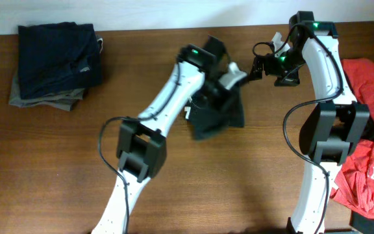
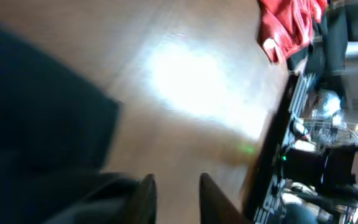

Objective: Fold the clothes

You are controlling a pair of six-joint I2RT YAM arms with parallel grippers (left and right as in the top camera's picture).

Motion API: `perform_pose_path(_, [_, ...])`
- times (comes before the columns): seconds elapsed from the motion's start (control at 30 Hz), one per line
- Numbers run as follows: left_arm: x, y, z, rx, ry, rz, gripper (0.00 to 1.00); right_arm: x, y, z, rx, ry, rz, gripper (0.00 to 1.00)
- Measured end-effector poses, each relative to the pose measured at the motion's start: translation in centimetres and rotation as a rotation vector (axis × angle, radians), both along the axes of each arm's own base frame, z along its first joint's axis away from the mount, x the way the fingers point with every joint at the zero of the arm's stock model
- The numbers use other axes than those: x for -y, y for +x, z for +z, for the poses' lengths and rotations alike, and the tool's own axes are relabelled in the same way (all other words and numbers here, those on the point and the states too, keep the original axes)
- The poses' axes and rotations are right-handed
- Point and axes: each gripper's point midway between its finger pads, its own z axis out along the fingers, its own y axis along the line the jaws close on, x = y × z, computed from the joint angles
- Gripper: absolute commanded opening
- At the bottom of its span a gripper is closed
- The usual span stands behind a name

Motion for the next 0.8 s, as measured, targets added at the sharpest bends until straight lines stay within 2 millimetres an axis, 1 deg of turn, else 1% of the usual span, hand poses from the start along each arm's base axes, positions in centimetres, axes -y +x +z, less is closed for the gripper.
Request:
perform_pose_path(0.07, [0.7, -0.9, -0.1, -0.002, 0.008, -0.022, 0.38, 0.0, 0.0, 0.0, 0.001, 0.000, 0.001, 0.99])
perform_pose_path(0.13, [0.7, -1.2, -0.1, -0.006, 0.015, -0.026, 0.41, 0.0, 0.0, 0.0, 0.000, 0.000, 0.000, 0.99])
perform_pose_path(0.23, [-0.2, -0.8, -0.2, -0.022, 0.031, -0.007, 0.41, 0.0, 0.0, 0.0, 0.000, 0.000, 0.001, 0.99])
perform_pose_path(0.37, [-2.4, 1.0, 0.7, -0.011, 0.054, 0.044, 0.42, 0.1, 0.2, 0.0, 0.007, -0.001, -0.001, 0.99])
perform_pose_path(0.43, [-3.8, 2.6, 1.6, 0.032, 0.073, 0.081, 0.51, 0.2, 0.4, 0.0, 0.019, -0.001, -0.003, 0.99])
perform_pose_path(0.47, [-4.8, 3.6, 2.3, 0.061, 0.086, 0.108, 0.62, 0.2, 0.6, 0.1, 0.023, -0.002, -0.004, 0.99])
perform_pose_path(0.5, [-5.8, 4.8, 2.9, 0.094, 0.103, 0.142, 0.75, 0.3, 0.6, 0.1, 0.026, -0.002, -0.004, 0.99])
perform_pose_path(0.53, [-6.9, 6.0, 3.4, 0.126, 0.120, 0.180, 0.92, 0.3, 0.6, 0.1, 0.026, -0.002, -0.003, 0.99])
perform_pose_path(0.57, [-8.1, 7.2, 3.9, 0.151, 0.144, 0.228, 0.97, 0.3, 0.6, 0.1, 0.026, -0.002, -0.002, 1.00])
perform_pose_path(0.6, [-9.7, 8.5, 4.4, 0.176, 0.174, 0.288, 0.99, 0.3, 0.6, 0.1, 0.028, -0.003, 0.000, 0.99])
perform_pose_path(0.67, [-13.4, 11.0, 5.4, 0.208, 0.229, 0.421, 0.99, 0.1, 0.8, 0.4, 0.041, -0.010, 0.015, 0.99])
perform_pose_path(0.7, [-15.0, 11.9, 5.8, 0.212, 0.246, 0.479, 0.99, 0.1, 1.0, 0.7, 0.055, -0.023, 0.024, 0.99])
perform_pose_path(0.73, [-17.2, 12.9, 6.2, 0.210, 0.267, 0.554, 0.99, 0.1, 1.4, 1.3, 0.076, -0.048, 0.033, 1.00])
perform_pose_path(0.77, [-20.2, 14.0, 6.5, 0.193, 0.291, 0.652, 0.99, -0.1, 2.0, 2.1, 0.109, -0.086, 0.049, 0.99])
perform_pose_path(0.8, [-22.3, 14.7, 6.5, 0.178, 0.306, 0.718, 0.99, -0.5, 2.4, 2.8, 0.133, -0.112, 0.067, 0.99])
